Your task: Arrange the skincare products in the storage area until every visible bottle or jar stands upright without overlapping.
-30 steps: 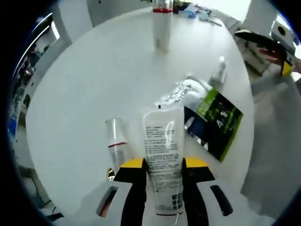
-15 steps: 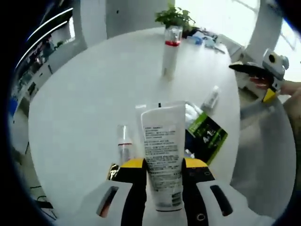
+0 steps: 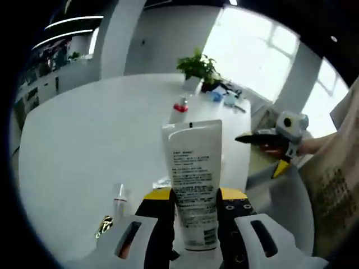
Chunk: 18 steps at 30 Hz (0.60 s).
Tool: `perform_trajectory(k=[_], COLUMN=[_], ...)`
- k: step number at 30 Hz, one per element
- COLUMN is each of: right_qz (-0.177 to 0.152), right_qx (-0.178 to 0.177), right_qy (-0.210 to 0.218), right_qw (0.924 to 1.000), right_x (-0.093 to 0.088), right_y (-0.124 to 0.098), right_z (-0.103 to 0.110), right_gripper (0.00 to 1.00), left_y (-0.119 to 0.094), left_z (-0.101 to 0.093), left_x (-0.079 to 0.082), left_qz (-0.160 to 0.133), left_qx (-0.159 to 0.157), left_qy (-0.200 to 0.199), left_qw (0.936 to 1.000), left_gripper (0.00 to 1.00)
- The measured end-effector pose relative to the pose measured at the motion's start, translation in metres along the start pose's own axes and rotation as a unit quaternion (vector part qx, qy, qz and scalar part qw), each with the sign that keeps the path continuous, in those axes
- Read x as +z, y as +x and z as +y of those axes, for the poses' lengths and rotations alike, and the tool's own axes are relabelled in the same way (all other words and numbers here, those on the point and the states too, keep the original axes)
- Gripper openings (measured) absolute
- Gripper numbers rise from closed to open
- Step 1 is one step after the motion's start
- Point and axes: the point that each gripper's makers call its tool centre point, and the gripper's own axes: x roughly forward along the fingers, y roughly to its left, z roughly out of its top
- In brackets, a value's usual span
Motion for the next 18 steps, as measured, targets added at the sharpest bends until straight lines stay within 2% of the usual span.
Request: perform_trajectory(k=[1,5,8,9,12,14,18], right_qz=[-0.002,-0.04,-0.081,-0.087,-0.099,-0.104,-0.104], right_qx=[0.013,0.076,0.13,0.143,0.165,0.18,0.203], right_qy=[0.005,0.033,0.087,0.09,0.083,0.093,0.087], right_qw=[0.9999,0.9958,0.9843,0.9817,0.9779,0.9738,0.9698], right_x=[0.003,0.038,0.074,0.081,0.097,0.106,0.117], right_y=[0.0,0.004,0.007,0.007,0.012,0.015,0.019], right_z=[0.005,0.029,0.046,0.05,0.059,0.064,0.072], right_gripper=[0.81,0.76,0.76,0.76,0.76,0.75,0.69], left_y=[-0.001,-0.003,-0.005,-0.006,-0.008,-0.01,-0.011], left_z=[-0.007,-0.03,-0.046,-0.048,-0.07,-0.081,-0.098], left_x=[0.004,0.019,0.028,0.029,0.038,0.043,0.048], left_qz=[-0.01,-0.042,-0.059,-0.061,-0.08,-0.091,-0.1], left_qx=[-0.008,-0.041,-0.066,-0.069,-0.101,-0.119,-0.137], left_qy=[-0.006,-0.021,-0.033,-0.034,-0.04,-0.043,-0.042], left_qw=[0.9999,0.998,0.9955,0.9952,0.9909,0.9878,0.9846], left_gripper=[0.24,0.24,0.24,0.24,0.24,0.24,0.24])
